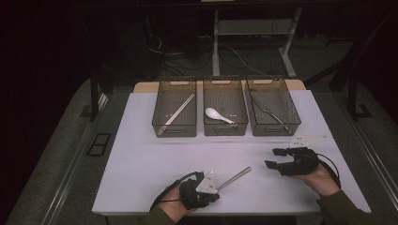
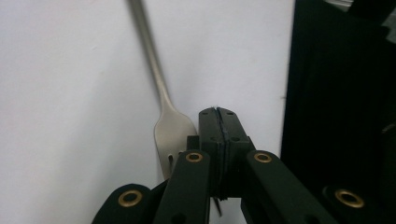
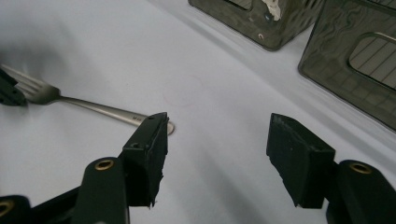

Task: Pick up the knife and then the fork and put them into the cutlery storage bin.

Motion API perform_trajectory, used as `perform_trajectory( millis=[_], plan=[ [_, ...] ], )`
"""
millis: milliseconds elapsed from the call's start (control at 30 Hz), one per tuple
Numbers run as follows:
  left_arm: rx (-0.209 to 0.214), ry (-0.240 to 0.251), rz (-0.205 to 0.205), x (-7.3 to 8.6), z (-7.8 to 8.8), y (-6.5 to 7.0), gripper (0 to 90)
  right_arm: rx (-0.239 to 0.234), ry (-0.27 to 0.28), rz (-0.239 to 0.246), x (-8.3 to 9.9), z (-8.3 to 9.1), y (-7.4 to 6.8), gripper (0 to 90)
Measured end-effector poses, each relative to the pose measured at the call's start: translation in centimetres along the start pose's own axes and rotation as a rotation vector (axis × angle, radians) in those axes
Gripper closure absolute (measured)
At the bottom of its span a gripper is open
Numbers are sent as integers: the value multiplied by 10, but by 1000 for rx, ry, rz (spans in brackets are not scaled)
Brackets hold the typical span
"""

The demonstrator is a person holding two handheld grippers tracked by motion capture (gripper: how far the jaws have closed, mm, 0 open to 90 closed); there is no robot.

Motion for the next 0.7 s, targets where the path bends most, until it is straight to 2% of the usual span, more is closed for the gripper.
perform_trajectory(
  millis=[100, 133, 267, 333, 400, 467, 533, 600, 633, 700],
  plan=[
    [-33, -10, 16, 4, 2, -5, 891, 0, 0, 1, 0, 0, 0, 386],
    [-36, -21, 6, 6, 3, -8, 891, 0, 1, 2, 0, 0, 0, 386],
    [-88, -34, 44, 12, 6, -16, 891, 0, 1, 2, 0, 0, 0, 386],
    [-118, -45, 50, 15, 7, -21, 891, -2, 2, 3, 0, 0, 0, 386],
    [-116, -40, 55, 16, 8, -25, 891, -3, 2, 1, 0, 0, 0, 386],
    [-106, -6, 50, 13, 9, -26, 882, -3, 1, 3, 0, 0, 0, 386],
    [-96, 24, 37, 8, 10, -30, 813, -4, 1, 2, 0, 0, 0, 386],
    [-83, 64, 42, 4, 9, -35, 761, -7, 3, -1, -1, 0, 0, 386],
    [-64, 71, 31, 4, 8, -39, 742, -7, 3, -4, -1, 0, 0, 386],
    [-54, 98, 36, 3, 4, -45, 714, -5, 4, -8, -1, 1, 0, 386]
  ],
)
Point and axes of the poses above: each handheld gripper's, and its own axes: z roughly backward along the jaws, x roughly out of its underside, y roughly to its right, the point moved 4 cm from there along -z, roughly forward along the jaws, and after that the axes turned 13 degrees about -z, right-handed, at the moved point
